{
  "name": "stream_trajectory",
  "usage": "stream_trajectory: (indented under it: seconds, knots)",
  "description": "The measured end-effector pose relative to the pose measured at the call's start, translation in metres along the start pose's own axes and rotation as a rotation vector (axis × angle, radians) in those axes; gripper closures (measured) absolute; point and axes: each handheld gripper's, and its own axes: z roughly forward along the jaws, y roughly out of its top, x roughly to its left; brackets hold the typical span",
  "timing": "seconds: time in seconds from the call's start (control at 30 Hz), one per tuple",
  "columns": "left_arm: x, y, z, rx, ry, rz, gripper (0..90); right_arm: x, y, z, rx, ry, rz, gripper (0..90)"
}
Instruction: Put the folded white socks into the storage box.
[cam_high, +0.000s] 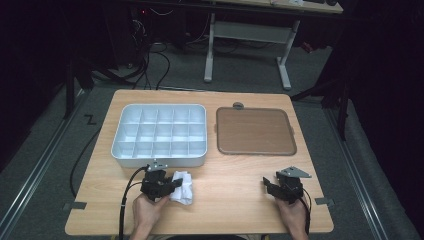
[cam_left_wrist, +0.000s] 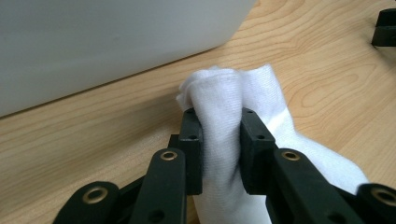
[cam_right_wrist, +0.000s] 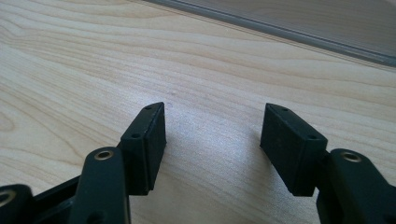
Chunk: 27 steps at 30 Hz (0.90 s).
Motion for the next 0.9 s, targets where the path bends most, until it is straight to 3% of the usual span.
stream_trajectory:
  seconds: [0.33,0.9]
  knots:
    - [-0.002,0.003,-0.008,0.004,-0.022,-0.011,74.3,0.0,0.0,0.0,0.001,0.0,-0.001,40.7]
    - [-0.007,0.01,-0.014,0.013,-0.032,0.022,74.4,0.0,0.0,0.0,0.001,-0.001,0.0,40.6]
